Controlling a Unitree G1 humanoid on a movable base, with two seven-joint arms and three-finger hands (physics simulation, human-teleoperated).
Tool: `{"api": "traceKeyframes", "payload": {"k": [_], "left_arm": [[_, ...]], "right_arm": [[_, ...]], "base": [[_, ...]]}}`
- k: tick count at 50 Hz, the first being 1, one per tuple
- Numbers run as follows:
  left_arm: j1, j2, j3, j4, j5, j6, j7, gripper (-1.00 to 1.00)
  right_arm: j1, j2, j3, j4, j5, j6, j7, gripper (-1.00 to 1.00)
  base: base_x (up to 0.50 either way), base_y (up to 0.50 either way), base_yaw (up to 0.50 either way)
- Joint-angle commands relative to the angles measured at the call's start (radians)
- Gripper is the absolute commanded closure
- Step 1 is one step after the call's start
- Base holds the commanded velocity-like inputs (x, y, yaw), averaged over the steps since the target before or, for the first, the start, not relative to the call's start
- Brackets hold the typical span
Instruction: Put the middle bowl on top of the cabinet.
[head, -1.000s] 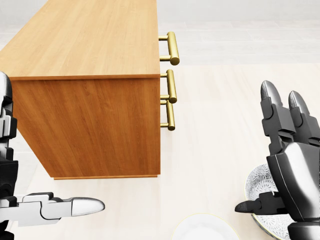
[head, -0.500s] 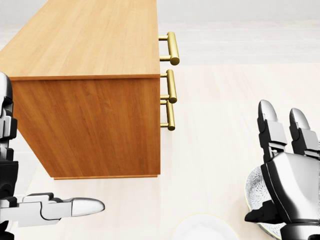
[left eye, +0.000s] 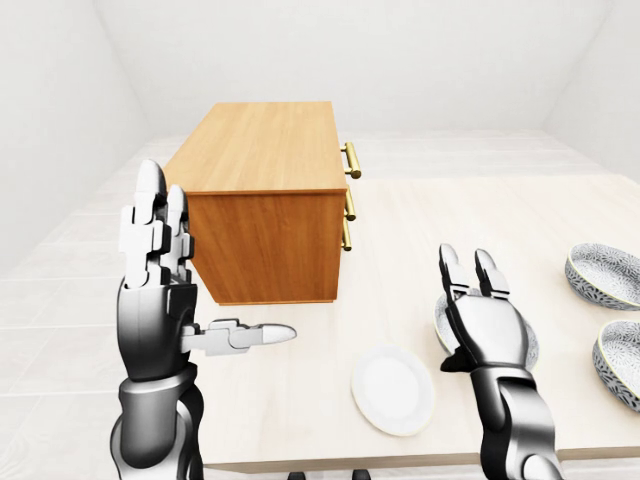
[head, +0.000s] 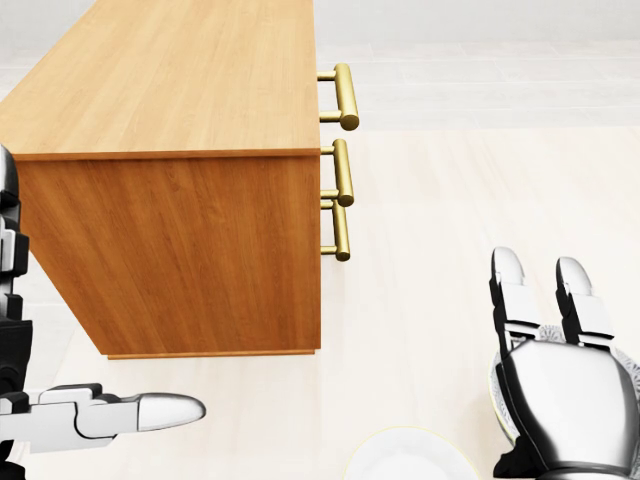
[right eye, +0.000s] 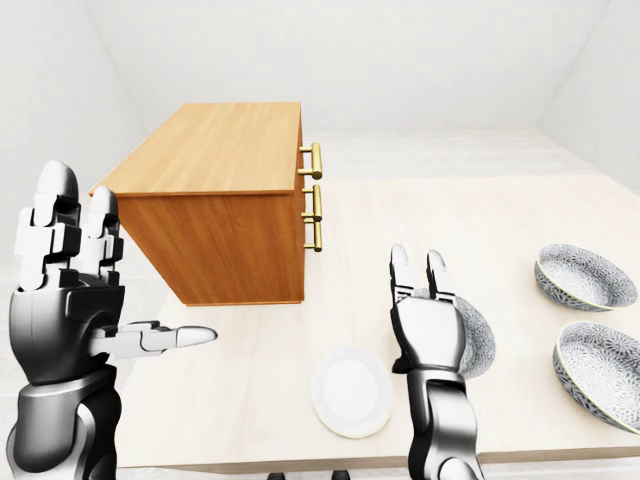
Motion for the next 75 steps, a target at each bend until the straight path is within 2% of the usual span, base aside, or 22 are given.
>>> {"api": "traceKeyframes", "payload": {"k": [1, 15, 20, 31, 39, 43, 49, 63, 69, 71, 75], "left_arm": [[-0.014, -0.002, 0.023, -0.003, -0.016, 0.000, 0.014, -1.00], [-0.014, -0.002, 0.020, -0.011, -0.014, 0.000, 0.014, -1.00], [-0.010, -0.003, 0.019, -0.005, -0.015, 0.000, 0.015, -1.00], [-0.011, -0.003, 0.013, -0.004, -0.009, 0.000, 0.017, -1.00], [-0.005, 0.000, 0.009, 0.006, -0.004, 0.000, 0.015, -1.00], [-0.003, 0.000, 0.009, 0.001, -0.005, 0.000, 0.011, -1.00], [-0.004, 0.002, 0.004, 0.005, 0.005, 0.000, 0.008, -1.00], [-0.002, 0.001, 0.004, 0.005, 0.011, 0.000, 0.002, -1.00], [-0.001, -0.001, 0.003, 0.010, 0.011, 0.000, 0.001, -1.00], [0.000, -0.002, 0.001, 0.006, 0.012, 0.000, 0.001, -1.00], [0.001, -0.002, -0.003, 0.007, 0.016, 0.000, 0.002, -1.00]], "right_arm": [[0.031, 0.007, 0.025, 0.012, -0.090, 0.000, -0.007, -1.00], [0.030, 0.008, 0.025, 0.022, -0.084, 0.000, -0.022, -1.00], [0.024, -0.002, 0.010, 0.146, -0.190, 0.000, -0.061, -1.00], [0.036, -0.022, -0.049, 0.265, -0.128, 0.000, -0.139, -1.00], [0.031, -0.020, -0.053, 0.355, -0.131, 0.000, -0.188, -1.00], [0.034, -0.034, -0.058, 0.348, -0.112, 0.000, -0.176, -1.00], [0.033, -0.037, -0.065, 0.411, -0.088, 0.000, -0.225, -1.00], [0.027, -0.047, -0.042, 0.445, -0.073, 0.000, -0.229, -1.00], [0.031, -0.053, -0.070, 0.469, -0.048, 0.000, -0.231, -1.00], [0.041, -0.059, -0.085, 0.439, -0.045, 0.000, -0.199, -1.00], [0.044, -0.059, -0.109, 0.461, -0.029, 0.000, -0.220, -1.00]], "base": [[0.00, 0.00, 0.00], [0.00, 0.00, 0.00], [0.00, 0.00, 0.00], [0.00, 0.00, 0.00], [0.00, 0.00, 0.00], [0.00, 0.00, 0.00], [0.00, 0.00, 0.00], [0.00, 0.00, 0.00], [0.00, 0.00, 0.00], [0.00, 0.00, 0.00], [0.00, 0.00, 0.00]]}}
